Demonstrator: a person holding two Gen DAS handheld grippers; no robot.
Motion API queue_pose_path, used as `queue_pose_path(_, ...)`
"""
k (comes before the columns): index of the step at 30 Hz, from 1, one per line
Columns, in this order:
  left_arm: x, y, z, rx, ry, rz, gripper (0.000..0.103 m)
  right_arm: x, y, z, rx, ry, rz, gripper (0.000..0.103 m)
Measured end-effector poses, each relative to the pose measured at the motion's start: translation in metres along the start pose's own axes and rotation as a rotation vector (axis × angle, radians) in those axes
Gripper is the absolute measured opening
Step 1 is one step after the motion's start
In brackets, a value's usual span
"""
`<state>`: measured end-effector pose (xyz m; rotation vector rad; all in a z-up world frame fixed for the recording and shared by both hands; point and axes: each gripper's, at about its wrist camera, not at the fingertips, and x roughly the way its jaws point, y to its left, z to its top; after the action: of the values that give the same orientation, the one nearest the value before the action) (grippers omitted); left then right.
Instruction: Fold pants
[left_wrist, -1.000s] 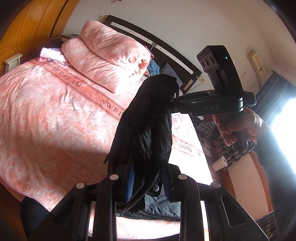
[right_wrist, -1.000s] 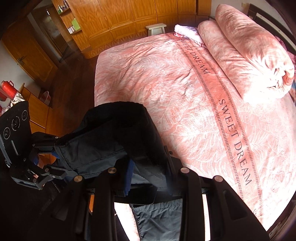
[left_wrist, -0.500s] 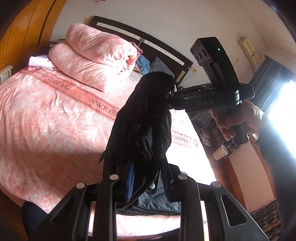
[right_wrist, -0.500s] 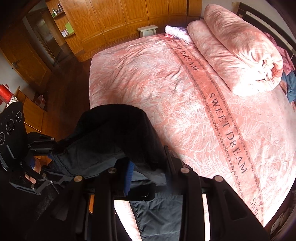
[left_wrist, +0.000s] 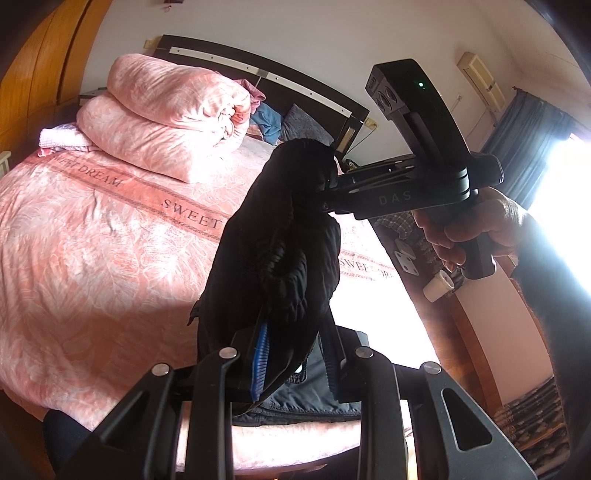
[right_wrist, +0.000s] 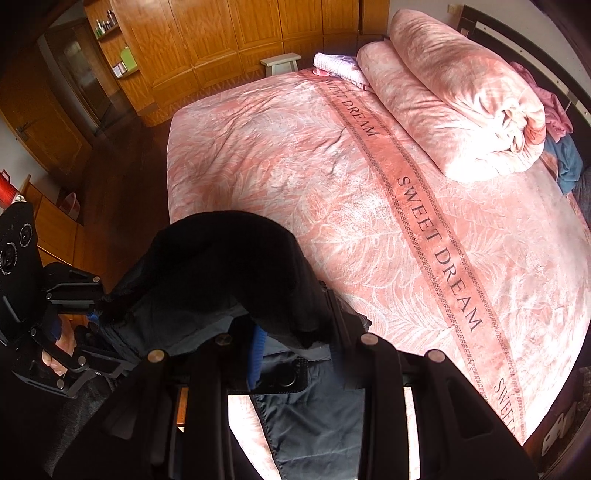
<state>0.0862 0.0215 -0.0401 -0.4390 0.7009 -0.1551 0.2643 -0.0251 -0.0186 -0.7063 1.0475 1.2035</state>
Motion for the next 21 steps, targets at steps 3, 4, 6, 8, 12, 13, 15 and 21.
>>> queue_pose_path(3,0.003,-0.006,-0.002,0.009,0.01,-0.006,0.025,-0.001,-0.001,-0.006,0.009,-0.002,-0.008,0.029)
queue_pose_path(4,0.004,-0.009,-0.002,0.015,0.012,-0.007,0.025,-0.003,-0.001,-0.009,0.01,-0.003,-0.011,0.029)
queue_pose_path(6,0.005,-0.016,-0.004,0.025,0.015,-0.009,0.025,-0.005,-0.002,-0.013,0.013,-0.004,-0.016,0.029)
queue_pose_path(8,0.007,-0.022,-0.004,0.034,0.02,-0.011,0.025,-0.007,-0.003,-0.017,0.019,-0.004,-0.023,0.029)
queue_pose_path(12,0.013,-0.034,-0.008,0.058,0.029,-0.014,0.025,-0.011,-0.005,-0.027,0.031,-0.008,-0.034,0.029)
queue_pose_path(13,0.014,-0.037,-0.009,0.064,0.032,-0.014,0.025,-0.012,-0.005,-0.03,0.034,-0.008,-0.037,0.029)
queue_pose_path(15,0.017,-0.043,-0.012,0.076,0.037,-0.018,0.024,-0.014,-0.006,-0.035,0.04,-0.009,-0.042,0.029)
queue_pose_path(21,0.026,-0.056,-0.016,0.102,0.053,-0.03,0.024,-0.018,-0.014,-0.05,0.062,-0.013,-0.046,0.029)
